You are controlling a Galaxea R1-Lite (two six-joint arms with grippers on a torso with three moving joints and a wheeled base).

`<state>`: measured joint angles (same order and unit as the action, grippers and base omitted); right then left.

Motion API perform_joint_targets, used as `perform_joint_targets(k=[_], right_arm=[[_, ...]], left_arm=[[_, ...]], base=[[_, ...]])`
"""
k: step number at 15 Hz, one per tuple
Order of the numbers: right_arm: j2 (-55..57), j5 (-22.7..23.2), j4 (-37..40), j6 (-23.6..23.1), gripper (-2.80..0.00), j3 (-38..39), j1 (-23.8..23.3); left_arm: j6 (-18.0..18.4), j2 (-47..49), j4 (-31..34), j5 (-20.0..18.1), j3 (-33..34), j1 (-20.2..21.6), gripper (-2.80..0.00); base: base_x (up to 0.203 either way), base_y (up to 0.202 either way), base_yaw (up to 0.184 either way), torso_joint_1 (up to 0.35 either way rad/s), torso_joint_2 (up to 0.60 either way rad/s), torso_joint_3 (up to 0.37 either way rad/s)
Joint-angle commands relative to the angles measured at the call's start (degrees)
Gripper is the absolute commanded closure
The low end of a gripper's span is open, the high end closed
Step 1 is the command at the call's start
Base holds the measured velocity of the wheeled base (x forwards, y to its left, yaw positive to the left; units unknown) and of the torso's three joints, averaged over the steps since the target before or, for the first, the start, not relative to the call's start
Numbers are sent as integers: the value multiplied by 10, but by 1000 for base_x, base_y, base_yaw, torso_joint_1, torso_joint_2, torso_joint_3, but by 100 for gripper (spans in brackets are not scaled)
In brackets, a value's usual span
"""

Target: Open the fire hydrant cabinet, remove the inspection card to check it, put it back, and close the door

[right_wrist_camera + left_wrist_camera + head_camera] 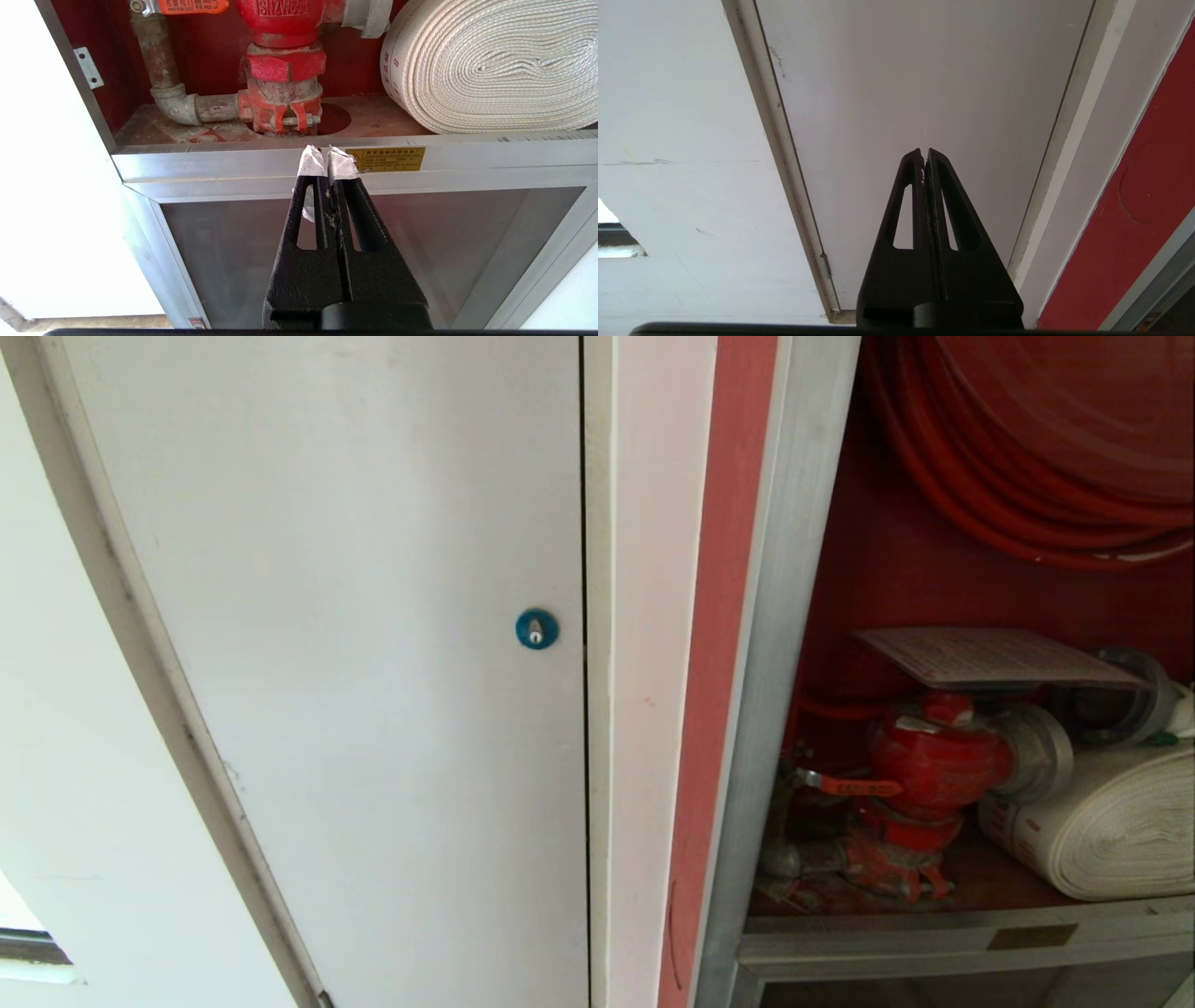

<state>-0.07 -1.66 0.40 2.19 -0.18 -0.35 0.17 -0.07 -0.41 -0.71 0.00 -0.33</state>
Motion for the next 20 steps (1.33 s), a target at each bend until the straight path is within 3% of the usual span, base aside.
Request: perform_joint_targets(k=[1, 13, 20], right_arm=[[1, 0, 0, 0, 0, 0, 0], [1, 0, 0, 0, 0, 0, 0], [1, 0, 0, 0, 0, 0, 1]], left_arm=[[0, 1, 0, 0, 0, 0, 0], [0, 1, 0, 0, 0, 0, 0], [0, 1, 0, 0, 0, 0, 0]], base=[[0, 0, 0, 0, 0, 0], [0, 0, 0, 0, 0, 0], [-176, 0, 1, 3, 2, 4]])
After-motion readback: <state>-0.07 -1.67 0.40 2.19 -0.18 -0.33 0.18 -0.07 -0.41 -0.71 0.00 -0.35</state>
